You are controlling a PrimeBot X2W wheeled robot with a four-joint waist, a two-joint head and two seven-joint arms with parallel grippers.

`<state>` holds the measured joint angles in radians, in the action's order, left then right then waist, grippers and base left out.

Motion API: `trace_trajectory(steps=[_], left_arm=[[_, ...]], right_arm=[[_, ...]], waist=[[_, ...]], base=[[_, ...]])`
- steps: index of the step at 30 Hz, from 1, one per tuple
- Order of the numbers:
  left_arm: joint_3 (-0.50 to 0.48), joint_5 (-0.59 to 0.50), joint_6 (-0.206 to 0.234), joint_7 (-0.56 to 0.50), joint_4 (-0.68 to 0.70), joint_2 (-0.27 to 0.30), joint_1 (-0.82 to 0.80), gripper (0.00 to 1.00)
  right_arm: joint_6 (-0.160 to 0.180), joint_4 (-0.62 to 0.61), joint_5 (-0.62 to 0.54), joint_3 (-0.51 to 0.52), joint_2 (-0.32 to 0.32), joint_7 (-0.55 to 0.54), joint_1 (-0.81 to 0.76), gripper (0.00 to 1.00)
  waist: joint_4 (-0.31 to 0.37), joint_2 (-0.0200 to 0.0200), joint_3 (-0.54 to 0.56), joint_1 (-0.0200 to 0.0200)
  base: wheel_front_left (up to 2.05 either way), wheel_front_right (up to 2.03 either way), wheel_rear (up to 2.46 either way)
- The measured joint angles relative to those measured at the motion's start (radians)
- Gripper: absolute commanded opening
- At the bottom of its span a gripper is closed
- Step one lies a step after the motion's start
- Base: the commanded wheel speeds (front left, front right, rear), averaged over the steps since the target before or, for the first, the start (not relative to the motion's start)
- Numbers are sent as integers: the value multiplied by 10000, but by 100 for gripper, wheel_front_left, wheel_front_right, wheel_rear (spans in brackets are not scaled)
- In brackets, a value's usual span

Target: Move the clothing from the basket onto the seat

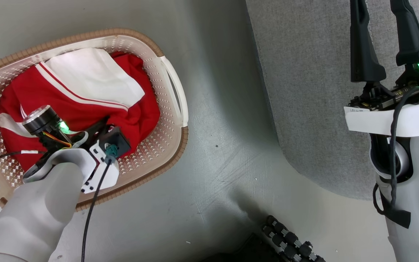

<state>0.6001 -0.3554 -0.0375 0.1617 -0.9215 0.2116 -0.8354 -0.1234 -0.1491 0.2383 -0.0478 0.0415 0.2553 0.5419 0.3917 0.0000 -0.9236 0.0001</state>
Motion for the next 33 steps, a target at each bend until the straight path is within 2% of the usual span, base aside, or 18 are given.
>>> trace_trajectory(steps=[9, 20, 25, 33], left_arm=[[-1118, 1285, 439, 702, 522, -236, 0, 0], [-2121, 2485, 892, 867, 1732, -324, 414, 0], [-2420, 2959, 1030, 876, 2575, -506, 719, 0], [-3150, 3835, 1246, 878, 4677, -658, 1232, 0]], right_arm=[[0, 159, -4, 44, 0, 0, 53, 100], [0, 408, -316, 46, 2, 0, 175, 100], [0, 617, -512, 0, 8, 0, 169, 100], [0, 915, -863, -48, 12, 0, 156, 100]], waist=[[-182, 0, 156, 0], [-505, 0, 602, 0], [-665, 0, 895, 0], [-954, 0, 1455, 0]], base=[[0, 0, 0], [0, 0, 0], [0, 0, 0], [0, 0, 0]])
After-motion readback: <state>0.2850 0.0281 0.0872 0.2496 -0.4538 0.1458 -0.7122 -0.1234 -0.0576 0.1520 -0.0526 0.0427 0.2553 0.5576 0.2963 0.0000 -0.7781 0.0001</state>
